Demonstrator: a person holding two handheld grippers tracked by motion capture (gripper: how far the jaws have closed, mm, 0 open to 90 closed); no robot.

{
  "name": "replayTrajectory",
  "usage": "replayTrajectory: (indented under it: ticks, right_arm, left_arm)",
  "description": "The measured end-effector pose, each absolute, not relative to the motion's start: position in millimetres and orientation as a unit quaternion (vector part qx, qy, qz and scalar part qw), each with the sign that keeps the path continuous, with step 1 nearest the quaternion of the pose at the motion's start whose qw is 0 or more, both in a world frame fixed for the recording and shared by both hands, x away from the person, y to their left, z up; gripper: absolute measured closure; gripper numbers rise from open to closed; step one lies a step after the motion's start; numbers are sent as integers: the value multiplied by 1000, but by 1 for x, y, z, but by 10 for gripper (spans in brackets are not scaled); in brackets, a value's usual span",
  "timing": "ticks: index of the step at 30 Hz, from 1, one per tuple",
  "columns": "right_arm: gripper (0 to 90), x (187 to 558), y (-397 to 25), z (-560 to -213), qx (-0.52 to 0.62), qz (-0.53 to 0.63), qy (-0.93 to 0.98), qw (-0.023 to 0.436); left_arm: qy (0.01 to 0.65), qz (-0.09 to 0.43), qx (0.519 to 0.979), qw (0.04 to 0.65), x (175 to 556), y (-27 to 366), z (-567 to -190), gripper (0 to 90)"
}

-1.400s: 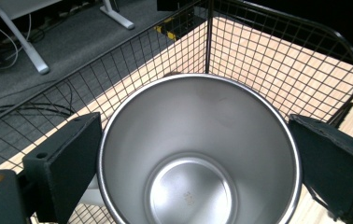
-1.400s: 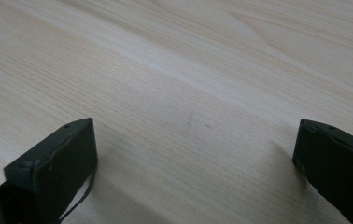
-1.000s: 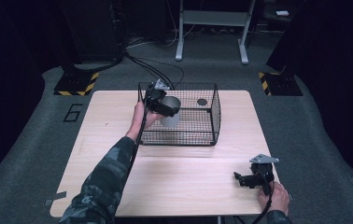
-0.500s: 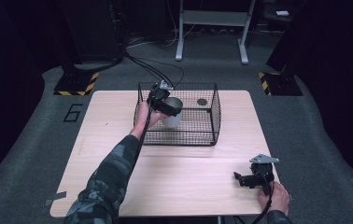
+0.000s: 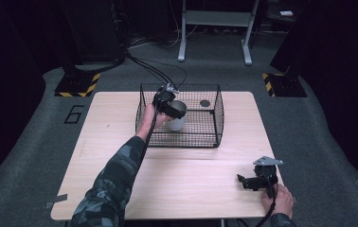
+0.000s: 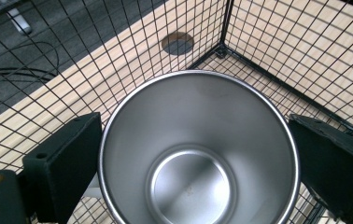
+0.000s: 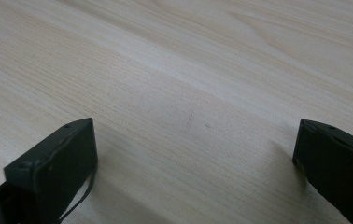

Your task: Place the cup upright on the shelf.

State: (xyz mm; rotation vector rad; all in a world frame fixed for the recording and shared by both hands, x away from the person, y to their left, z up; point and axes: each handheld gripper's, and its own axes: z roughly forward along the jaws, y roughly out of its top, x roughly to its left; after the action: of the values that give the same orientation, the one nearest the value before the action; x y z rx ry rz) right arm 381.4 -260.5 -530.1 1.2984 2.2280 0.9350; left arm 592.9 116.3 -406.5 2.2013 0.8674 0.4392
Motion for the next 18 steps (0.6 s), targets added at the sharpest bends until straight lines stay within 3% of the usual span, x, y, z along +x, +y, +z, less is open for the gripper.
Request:
replayTrajectory:
  ticks: [18]
  right_arm:
    - [0, 381, -260, -530, 469, 336, 792, 199]
  left_arm:
    - [335, 165, 865, 336, 598, 108, -416, 62]
